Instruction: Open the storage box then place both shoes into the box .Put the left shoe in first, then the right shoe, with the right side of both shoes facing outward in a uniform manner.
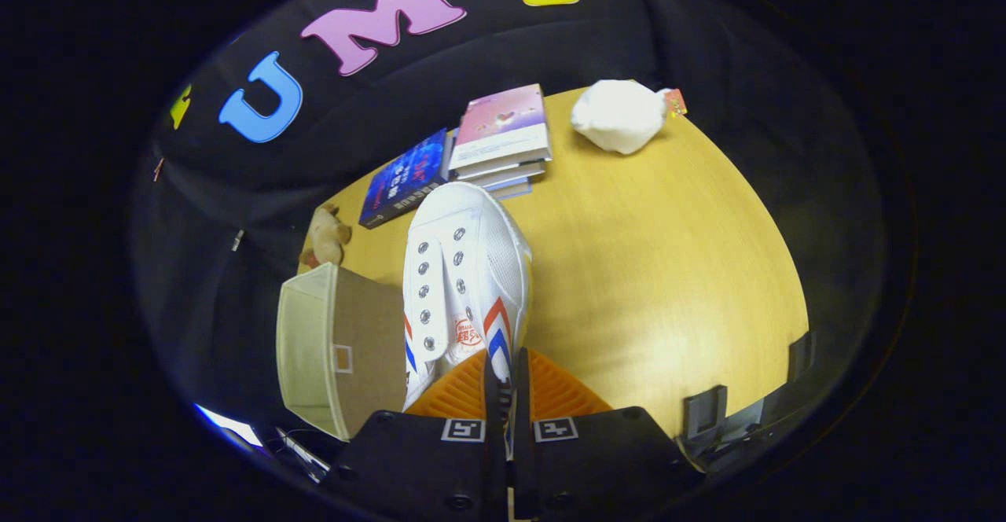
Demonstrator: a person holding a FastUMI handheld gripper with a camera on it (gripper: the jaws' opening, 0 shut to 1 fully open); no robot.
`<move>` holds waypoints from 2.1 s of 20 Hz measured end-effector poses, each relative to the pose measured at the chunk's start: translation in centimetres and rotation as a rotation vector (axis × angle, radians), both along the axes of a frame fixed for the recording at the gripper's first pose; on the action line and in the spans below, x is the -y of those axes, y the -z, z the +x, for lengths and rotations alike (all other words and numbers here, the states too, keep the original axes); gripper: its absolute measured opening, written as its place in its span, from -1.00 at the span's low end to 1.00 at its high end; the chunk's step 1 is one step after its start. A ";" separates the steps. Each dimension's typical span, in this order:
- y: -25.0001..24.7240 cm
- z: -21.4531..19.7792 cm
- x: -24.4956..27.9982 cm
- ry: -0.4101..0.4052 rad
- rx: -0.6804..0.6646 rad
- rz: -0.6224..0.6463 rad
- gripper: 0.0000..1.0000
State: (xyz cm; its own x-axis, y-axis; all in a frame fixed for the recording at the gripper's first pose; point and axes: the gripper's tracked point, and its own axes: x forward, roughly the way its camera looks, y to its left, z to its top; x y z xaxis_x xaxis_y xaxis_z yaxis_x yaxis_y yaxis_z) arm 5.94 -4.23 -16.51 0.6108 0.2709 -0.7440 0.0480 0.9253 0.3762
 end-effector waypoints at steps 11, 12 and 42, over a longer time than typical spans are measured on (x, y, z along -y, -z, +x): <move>-5.0 -3.1 -18.8 -0.093 0.002 0.133 -0.85; -4.6 -3.2 -20.2 -0.106 -0.010 0.132 -0.85; -1.4 -1.9 -23.5 -0.129 0.086 -0.250 0.99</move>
State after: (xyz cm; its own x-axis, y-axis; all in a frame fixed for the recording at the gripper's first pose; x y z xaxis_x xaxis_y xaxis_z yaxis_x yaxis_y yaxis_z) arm 4.06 19.24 -15.12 0.6470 0.1650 -0.7445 -0.0979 0.9862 0.1335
